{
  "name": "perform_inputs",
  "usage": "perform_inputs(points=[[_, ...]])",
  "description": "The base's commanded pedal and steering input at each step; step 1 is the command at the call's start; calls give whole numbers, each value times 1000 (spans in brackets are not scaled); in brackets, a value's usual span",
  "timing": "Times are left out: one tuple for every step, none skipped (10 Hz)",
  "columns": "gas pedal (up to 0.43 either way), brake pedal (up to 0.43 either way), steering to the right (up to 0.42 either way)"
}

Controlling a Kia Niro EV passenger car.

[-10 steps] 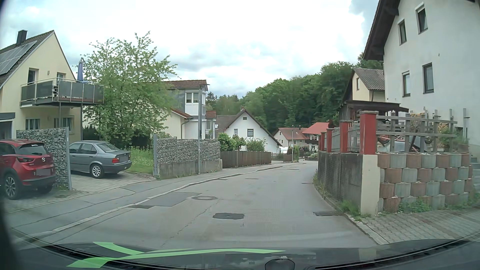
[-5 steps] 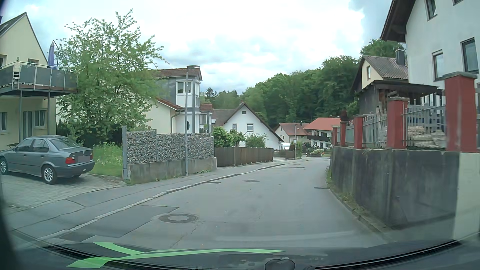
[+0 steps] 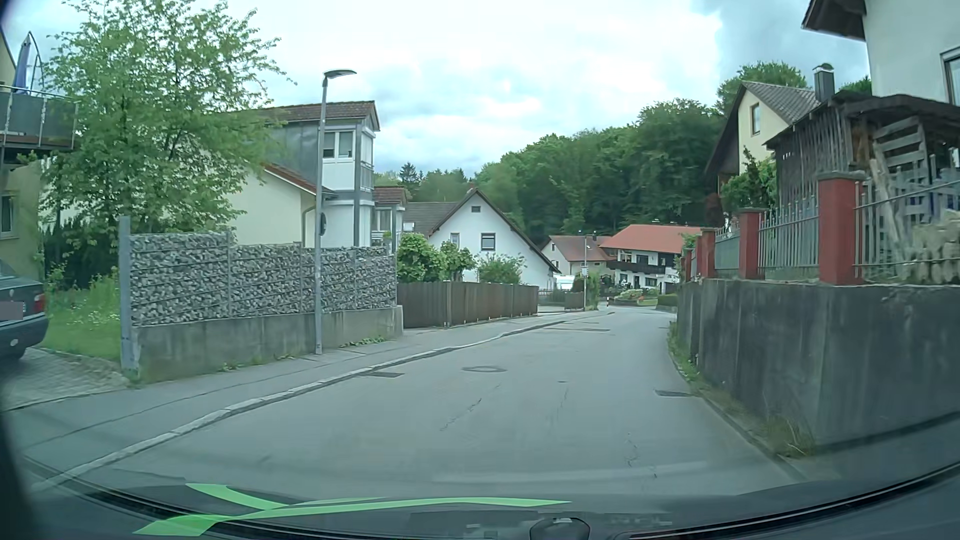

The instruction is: Follow the waypoints while adhering to traffic rules and regulations

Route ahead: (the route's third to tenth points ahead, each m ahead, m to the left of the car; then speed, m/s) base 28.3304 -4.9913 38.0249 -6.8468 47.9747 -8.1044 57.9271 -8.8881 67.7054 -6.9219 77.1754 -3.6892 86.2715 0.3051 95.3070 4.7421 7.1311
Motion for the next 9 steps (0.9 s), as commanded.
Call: perform_inputs(points=[[0, 0, 63], [0, 0, 65], [0, 0, 65], [0, 0, 66], [0, 0, 66], [0, 0, 66], [0, 0, 66], [0, 0, 65], [0, 0, 65]])
